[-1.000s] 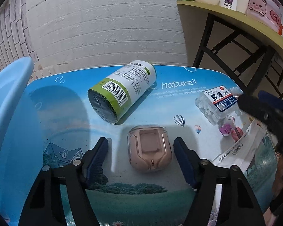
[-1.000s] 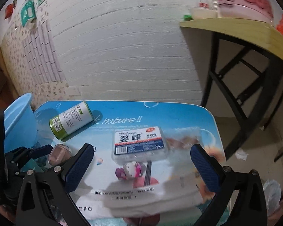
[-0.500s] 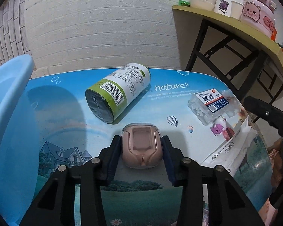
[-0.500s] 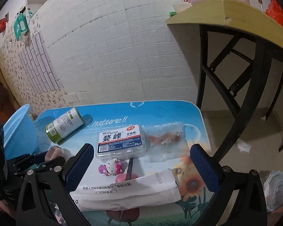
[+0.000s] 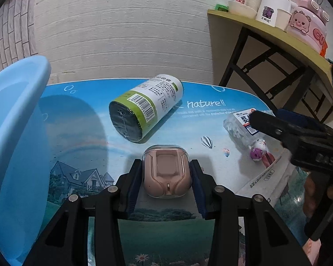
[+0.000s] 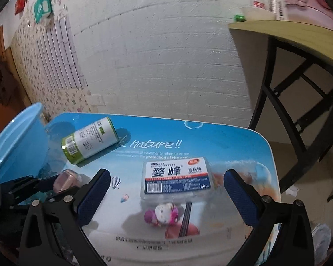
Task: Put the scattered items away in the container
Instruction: 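Grasp the pink earbud case with the left gripper while the right gripper grasps the floss box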
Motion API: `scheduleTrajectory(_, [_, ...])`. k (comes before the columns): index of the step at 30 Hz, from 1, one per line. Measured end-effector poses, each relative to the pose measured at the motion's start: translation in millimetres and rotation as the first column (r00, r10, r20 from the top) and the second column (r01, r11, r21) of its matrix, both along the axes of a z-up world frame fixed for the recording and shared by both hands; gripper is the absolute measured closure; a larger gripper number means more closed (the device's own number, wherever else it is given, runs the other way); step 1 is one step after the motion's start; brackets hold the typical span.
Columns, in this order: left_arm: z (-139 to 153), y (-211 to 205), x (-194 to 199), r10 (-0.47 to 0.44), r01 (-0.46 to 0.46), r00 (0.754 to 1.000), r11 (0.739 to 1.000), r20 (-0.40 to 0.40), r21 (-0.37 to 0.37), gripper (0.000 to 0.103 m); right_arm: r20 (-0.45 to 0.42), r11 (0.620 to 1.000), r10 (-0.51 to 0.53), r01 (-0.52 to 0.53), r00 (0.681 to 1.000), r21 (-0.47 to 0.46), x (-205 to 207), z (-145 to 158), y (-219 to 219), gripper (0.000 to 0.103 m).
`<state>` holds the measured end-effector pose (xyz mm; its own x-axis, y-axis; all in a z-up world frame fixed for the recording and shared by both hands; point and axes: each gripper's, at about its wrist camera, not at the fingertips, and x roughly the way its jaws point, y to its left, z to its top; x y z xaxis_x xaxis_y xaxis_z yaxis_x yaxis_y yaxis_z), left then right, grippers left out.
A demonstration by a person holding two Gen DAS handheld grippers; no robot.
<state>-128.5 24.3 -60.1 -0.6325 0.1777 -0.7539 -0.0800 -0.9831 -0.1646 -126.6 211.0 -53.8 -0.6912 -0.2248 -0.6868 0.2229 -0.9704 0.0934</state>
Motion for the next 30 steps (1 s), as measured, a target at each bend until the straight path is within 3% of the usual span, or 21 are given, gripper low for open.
scheduleTrajectory(5, [-1,-1,0,-0.009,0.009,1.0,1.0,-0.001,0.02,0.062,0.036,0.999,0.035,-0.034,0.999,-0.035,-14,-5,4,0.004])
scheduleTrajectory(30, [-1,-1,0,-0.023,0.023,1.0,0.999,-0.002,0.039,0.062,0.155,0.988,0.11,-0.125,0.982,0.095,-36,-33,-16,0.016])
